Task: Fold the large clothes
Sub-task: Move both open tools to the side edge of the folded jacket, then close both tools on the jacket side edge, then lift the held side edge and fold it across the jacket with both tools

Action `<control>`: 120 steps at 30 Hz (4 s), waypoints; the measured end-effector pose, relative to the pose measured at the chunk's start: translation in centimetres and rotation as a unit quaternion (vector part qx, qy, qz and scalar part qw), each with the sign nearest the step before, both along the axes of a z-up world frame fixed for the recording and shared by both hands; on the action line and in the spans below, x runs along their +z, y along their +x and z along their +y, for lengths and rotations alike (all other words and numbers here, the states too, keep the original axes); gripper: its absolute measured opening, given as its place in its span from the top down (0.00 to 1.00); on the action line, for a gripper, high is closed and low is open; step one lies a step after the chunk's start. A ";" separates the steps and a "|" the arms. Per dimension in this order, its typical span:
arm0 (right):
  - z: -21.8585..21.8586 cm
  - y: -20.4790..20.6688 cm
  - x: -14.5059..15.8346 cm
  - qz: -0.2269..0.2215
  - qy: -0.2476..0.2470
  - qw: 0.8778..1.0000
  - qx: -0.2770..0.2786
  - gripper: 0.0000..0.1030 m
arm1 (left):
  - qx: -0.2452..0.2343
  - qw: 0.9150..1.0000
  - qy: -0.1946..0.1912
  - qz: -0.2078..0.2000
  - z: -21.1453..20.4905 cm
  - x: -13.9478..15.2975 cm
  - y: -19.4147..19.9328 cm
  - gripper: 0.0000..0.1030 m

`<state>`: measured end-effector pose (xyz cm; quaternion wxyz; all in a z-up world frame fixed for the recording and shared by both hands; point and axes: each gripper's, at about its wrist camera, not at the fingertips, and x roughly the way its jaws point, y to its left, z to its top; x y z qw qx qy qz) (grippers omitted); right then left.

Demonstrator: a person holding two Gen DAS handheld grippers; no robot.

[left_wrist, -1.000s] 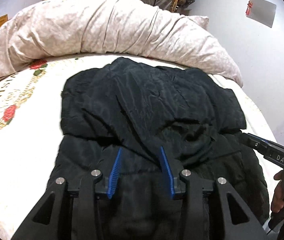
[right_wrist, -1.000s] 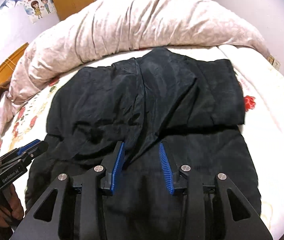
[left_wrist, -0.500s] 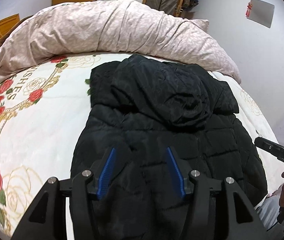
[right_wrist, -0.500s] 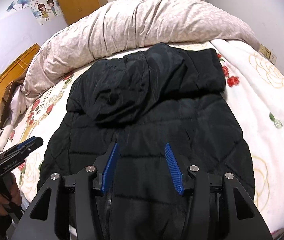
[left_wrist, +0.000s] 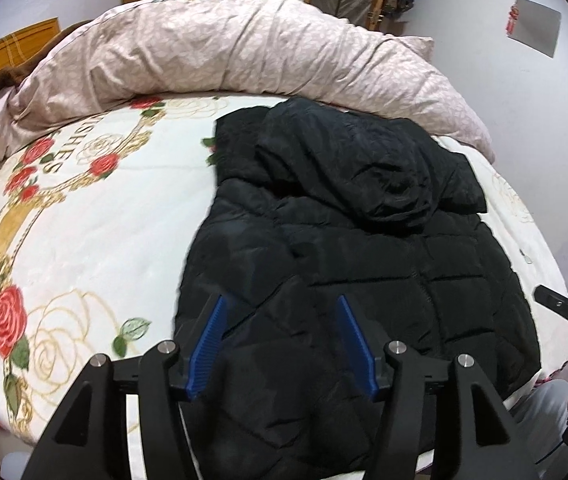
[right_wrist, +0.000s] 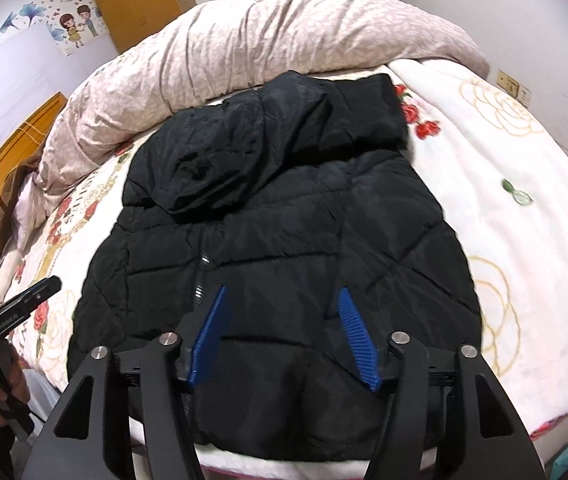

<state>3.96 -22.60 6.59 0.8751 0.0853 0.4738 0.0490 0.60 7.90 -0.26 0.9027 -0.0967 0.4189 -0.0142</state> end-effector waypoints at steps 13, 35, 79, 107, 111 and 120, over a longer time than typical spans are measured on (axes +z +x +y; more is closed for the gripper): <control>-8.0 -0.7 -4.7 0.055 0.002 0.994 -0.098 0.32 | 0.066 0.995 0.000 0.069 5.6 -6.6 -0.5 0.35; -11.2 -2.3 -8.4 0.150 0.117 0.975 -0.118 0.68 | 0.022 0.993 -0.033 0.115 3.2 -10.2 -1.9 0.59; -8.0 -8.7 8.8 -0.057 0.131 0.988 -0.066 0.88 | 0.044 0.992 -0.105 -0.048 6.2 7.8 -9.8 0.87; -8.0 12.1 7.7 -0.050 0.095 0.992 -0.072 0.88 | 0.085 0.990 -0.112 -0.027 8.7 6.8 10.4 0.87; -7.7 15.0 6.0 -0.028 0.083 0.993 -0.074 0.87 | 0.086 0.991 -0.106 -0.005 8.9 4.7 13.4 0.87; -7.5 21.2 1.2 0.031 0.062 0.994 -0.088 0.86 | 0.075 0.991 -0.099 0.039 8.8 0.2 19.7 0.86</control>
